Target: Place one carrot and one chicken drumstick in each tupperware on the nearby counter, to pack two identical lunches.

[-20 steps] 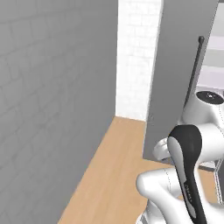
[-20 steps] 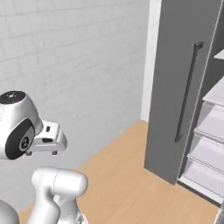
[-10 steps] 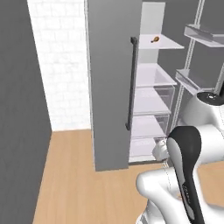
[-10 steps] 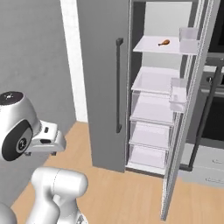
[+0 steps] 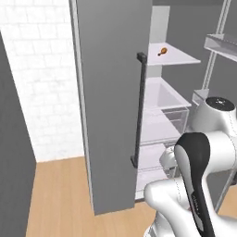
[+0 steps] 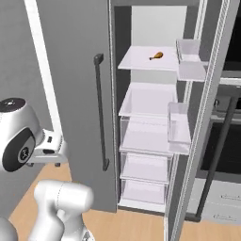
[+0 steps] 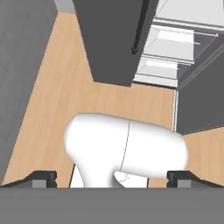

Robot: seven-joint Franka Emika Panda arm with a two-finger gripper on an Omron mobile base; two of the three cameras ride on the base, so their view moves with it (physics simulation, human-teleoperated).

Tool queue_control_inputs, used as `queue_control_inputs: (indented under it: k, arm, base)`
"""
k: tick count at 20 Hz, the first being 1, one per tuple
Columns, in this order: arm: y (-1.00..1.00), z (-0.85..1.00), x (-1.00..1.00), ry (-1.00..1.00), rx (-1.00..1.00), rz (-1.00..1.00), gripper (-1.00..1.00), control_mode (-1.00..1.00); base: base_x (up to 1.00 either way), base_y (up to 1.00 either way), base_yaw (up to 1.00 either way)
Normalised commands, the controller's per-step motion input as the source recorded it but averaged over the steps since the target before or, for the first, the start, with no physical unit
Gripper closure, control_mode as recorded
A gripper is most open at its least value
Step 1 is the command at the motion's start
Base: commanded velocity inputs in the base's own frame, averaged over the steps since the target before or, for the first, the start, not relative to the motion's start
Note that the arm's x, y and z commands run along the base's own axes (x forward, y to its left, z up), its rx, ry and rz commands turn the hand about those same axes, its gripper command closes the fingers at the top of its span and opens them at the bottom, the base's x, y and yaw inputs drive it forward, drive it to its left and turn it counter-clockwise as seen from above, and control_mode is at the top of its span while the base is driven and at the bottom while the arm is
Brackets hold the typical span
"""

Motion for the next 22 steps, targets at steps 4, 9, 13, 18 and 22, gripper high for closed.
queue_control_inputs:
  k: [4, 9, 13, 18, 22]
  arm:
    - [0.0, 0.0, 0.0, 0.0, 0.0, 0.0, -1.0, 1.0]
    - [0.0, 0.0, 0.0, 0.0, 0.0, 0.0, -1.0, 1.0]
    - [0.0, 0.0, 0.0, 0.0, 0.0, 0.0, -1.0, 1.0]
    - [0.0, 0.0, 0.0, 0.0, 0.0, 0.0, -1.0, 1.0]
    - [0.0, 0.0, 0.0, 0.0, 0.0, 0.0, -1.0, 1.0]
  base:
    - [0.53, -0.16, -0.5]
    - [0.64, -0.01, -0.45]
    - [0.59, -0.45, -0.04]
    - [0.38, -0.42, 0.02]
    - [0.34, -0.06, 0.0]
